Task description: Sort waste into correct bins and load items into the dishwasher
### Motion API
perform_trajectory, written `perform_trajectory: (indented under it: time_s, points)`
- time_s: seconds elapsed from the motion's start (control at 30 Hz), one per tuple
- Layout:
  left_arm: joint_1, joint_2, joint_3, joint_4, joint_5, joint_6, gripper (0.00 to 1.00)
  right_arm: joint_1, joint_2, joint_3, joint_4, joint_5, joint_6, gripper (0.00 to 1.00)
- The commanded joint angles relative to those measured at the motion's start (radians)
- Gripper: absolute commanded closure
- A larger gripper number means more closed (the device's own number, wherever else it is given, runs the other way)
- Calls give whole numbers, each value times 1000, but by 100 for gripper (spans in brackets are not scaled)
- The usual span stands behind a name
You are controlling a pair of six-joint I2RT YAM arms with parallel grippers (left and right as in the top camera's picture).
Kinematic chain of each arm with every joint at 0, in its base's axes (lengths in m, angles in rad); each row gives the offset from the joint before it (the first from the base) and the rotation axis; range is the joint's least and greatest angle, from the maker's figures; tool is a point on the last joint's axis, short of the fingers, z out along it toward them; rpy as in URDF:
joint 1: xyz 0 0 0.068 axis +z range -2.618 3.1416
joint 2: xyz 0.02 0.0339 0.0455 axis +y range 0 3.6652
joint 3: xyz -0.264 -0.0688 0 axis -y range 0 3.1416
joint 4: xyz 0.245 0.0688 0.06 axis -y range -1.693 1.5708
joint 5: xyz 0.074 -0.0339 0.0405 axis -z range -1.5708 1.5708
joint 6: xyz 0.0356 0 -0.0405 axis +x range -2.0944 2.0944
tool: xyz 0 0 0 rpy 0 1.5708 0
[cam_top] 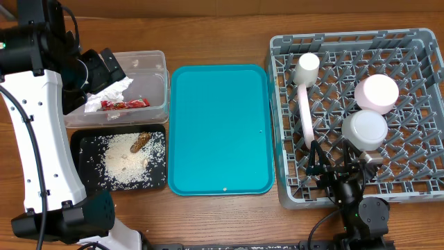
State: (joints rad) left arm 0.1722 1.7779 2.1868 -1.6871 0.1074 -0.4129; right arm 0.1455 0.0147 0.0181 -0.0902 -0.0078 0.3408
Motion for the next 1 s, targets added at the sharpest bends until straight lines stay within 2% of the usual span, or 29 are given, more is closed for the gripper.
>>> perform_trajectory:
  time_s: [0.0,0.2,0.37,0.47,0.57,0.7,0.8,0.97]
  points:
    - [0,-35,13,0,-7,-6,0,7,-11,-10,6,6,8,0]
    - [-36,-92,13,-2,-10,-4,0,7,-11,-10,6,7,8,0]
    - [-163,-175,7,18,-6,-7,0,7,-11,-10,6,7,8,0]
    - [-265,-230,-33,90,-8,-7,0,7,-11,-10,6,6,8,0]
    - [-346,-294,-119,256,-19,-6,0,7,-11,-10,6,7,8,0]
    - [-435,-400,-318,589,-46,-5,0,7,-11,-10,6,7,8,0]
    - [-468,-480,-495,835,-52,-6,0,7,-11,-10,6,7,8,0]
    - [-474,-627,-805,1159,-47,-6,0,7,-11,-10,6,7,8,0]
